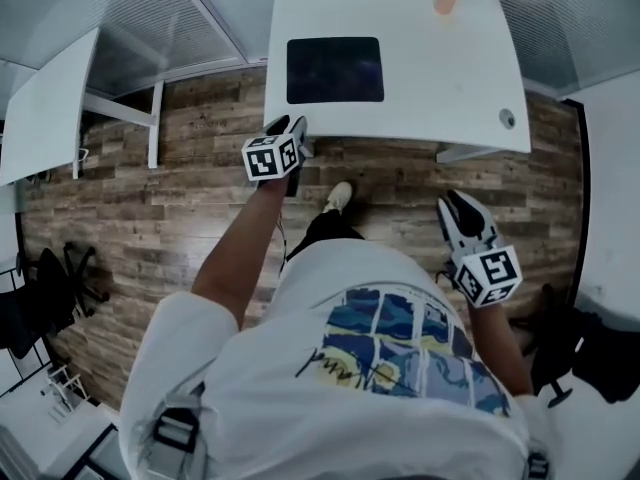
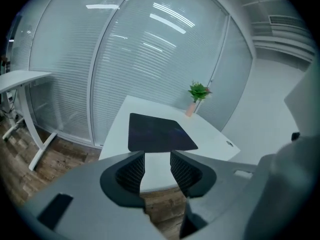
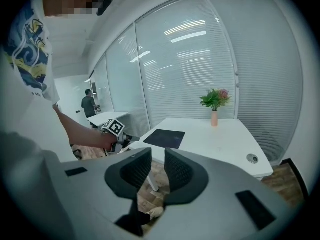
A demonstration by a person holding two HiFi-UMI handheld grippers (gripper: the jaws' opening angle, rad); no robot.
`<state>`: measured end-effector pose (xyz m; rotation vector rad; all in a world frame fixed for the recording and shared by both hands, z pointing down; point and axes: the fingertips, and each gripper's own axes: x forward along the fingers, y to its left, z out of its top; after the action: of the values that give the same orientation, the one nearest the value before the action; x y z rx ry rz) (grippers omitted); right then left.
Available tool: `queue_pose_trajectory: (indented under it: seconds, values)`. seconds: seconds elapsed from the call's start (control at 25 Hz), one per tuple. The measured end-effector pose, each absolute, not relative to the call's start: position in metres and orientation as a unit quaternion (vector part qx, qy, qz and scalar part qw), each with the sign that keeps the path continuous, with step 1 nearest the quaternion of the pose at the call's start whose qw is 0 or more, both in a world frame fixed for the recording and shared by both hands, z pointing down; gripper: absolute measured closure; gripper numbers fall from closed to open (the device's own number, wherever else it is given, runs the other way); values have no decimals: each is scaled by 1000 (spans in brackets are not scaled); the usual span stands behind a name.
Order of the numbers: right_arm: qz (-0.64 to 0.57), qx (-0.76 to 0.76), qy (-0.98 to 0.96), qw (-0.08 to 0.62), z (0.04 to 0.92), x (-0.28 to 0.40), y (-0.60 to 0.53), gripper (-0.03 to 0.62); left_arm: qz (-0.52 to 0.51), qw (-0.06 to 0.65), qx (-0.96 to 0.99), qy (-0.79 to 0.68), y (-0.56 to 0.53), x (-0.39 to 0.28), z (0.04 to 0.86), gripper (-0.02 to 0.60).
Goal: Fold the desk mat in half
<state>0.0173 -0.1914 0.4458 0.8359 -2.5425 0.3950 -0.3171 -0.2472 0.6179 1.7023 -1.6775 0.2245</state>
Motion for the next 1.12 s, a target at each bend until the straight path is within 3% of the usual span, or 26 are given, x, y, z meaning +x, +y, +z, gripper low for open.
queue_pose_trajectory:
  seconds: [0.4,1.12]
  values:
    - [176,336,-897,225,455,14,-225,520,118,380,632,-665,-297,-358,665,420]
    - [202,370,-883,208,466,34,-259,533,198,384,584,-688,-319,-364,692,425]
